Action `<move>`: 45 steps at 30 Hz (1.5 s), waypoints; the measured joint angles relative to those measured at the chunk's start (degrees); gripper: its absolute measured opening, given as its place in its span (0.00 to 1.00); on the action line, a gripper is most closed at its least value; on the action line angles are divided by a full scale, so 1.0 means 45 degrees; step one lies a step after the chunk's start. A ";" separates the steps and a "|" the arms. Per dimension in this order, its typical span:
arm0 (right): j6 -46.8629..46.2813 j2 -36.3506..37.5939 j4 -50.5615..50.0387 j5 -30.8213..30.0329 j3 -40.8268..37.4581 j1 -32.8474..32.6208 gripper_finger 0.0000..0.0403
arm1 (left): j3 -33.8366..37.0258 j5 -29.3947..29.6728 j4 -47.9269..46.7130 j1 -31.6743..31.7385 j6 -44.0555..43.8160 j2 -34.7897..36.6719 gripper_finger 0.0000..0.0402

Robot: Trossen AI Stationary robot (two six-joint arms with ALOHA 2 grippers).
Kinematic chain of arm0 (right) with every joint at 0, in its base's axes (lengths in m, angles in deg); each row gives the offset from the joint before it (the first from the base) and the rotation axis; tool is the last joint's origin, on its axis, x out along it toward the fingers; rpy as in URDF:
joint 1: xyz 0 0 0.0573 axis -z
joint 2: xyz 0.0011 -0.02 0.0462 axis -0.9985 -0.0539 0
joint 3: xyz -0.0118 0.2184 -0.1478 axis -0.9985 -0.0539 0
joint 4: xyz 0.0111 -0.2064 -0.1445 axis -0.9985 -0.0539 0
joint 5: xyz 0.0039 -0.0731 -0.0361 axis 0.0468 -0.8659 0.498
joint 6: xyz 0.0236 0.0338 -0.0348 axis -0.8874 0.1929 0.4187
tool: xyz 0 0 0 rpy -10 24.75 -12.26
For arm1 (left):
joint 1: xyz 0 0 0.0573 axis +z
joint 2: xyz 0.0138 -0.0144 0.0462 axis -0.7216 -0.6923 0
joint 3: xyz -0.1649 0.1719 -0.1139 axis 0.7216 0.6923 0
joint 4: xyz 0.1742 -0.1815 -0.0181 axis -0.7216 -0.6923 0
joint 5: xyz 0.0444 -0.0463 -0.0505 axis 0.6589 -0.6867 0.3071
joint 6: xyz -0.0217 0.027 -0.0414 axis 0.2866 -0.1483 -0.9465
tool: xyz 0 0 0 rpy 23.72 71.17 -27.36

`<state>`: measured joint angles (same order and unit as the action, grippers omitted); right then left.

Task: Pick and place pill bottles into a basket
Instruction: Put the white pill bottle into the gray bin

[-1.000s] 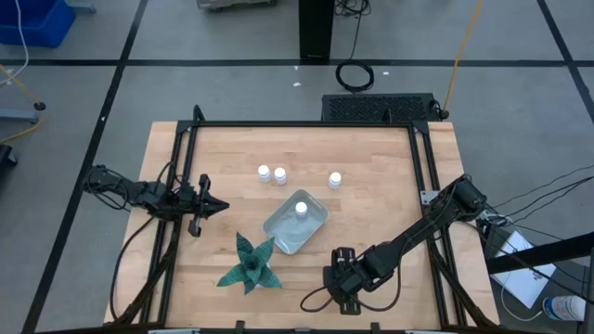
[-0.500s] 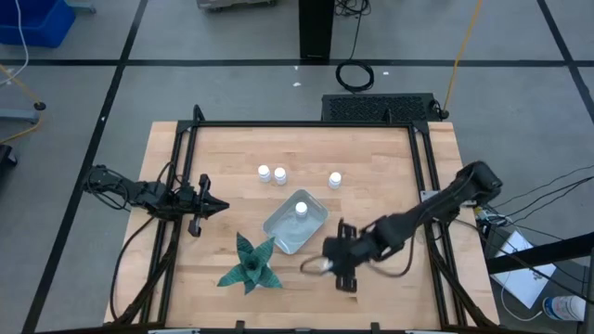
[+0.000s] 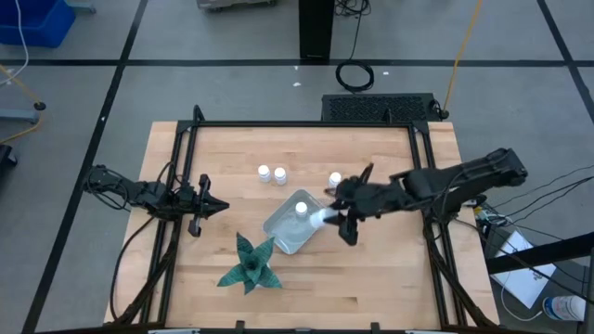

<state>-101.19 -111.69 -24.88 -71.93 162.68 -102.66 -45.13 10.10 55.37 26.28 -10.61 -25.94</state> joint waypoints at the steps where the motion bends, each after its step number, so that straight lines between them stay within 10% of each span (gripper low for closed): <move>1: 0.0135 0.0144 0.0073 -0.0092 0.0000 0.0099 0.39 | 0.0000 0.0000 0.0000 -0.0004 0.0000 0.0000 0.06; 45: 0.3177 -0.4425 -0.0797 0.2771 0.0000 0.2430 0.39 | 0.0000 0.0005 0.0014 -0.0004 0.0000 0.0000 0.06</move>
<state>-86.89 -131.60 -28.47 -59.46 162.68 -91.73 -45.13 10.12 55.43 26.26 -10.61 -25.94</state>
